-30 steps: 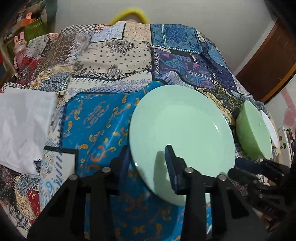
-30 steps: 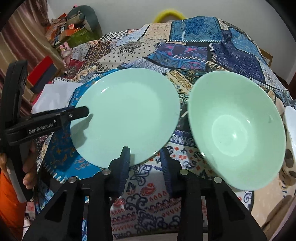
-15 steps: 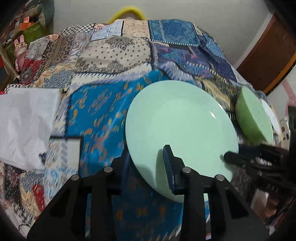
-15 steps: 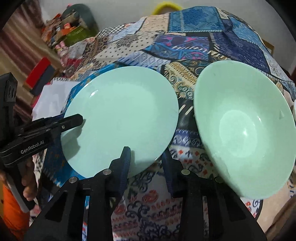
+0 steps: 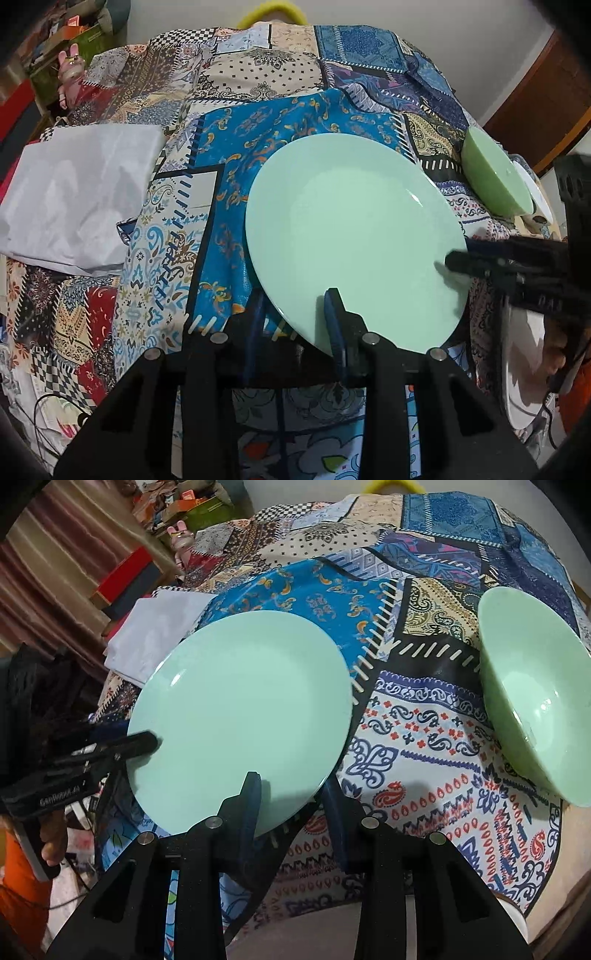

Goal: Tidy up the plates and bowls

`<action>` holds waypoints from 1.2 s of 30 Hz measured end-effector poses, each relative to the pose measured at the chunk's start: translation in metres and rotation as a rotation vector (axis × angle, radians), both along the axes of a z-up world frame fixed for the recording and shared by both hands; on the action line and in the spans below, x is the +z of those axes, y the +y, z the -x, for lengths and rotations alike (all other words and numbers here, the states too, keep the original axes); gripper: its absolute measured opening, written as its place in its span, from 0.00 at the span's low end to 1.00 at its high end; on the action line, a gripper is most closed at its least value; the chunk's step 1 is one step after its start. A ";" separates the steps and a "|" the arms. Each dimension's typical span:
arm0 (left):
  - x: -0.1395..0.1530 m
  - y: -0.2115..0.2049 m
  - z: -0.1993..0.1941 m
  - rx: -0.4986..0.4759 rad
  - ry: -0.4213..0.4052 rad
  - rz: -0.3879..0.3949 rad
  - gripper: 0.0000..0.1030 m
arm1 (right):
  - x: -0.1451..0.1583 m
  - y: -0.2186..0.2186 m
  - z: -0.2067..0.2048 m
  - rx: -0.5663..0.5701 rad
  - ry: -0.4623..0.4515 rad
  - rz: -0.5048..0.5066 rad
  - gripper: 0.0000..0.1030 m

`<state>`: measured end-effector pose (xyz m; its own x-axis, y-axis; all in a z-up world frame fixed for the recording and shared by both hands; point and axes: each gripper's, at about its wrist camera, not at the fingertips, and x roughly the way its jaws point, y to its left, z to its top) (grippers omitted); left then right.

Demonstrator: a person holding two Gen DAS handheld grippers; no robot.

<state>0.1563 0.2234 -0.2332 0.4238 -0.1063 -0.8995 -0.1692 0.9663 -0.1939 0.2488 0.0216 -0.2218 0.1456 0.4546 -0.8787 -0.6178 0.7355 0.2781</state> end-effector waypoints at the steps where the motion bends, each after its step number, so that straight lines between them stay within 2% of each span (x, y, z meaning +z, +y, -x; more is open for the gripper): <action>1: 0.000 0.001 -0.003 0.005 0.006 -0.003 0.32 | 0.000 0.001 -0.005 -0.015 -0.008 0.006 0.30; 9: -0.007 0.003 -0.018 0.000 0.005 0.017 0.33 | -0.007 0.016 -0.029 -0.037 0.036 -0.008 0.31; 18: 0.001 -0.005 -0.011 0.012 -0.023 -0.007 0.33 | -0.001 0.014 -0.015 -0.024 -0.028 0.015 0.29; 23: 0.008 -0.010 -0.005 0.015 -0.032 0.008 0.33 | 0.005 0.004 -0.009 -0.024 -0.050 0.006 0.27; 36: 0.058 -0.041 0.023 0.007 -0.112 -0.013 0.33 | 0.049 -0.028 0.021 -0.047 -0.140 -0.057 0.26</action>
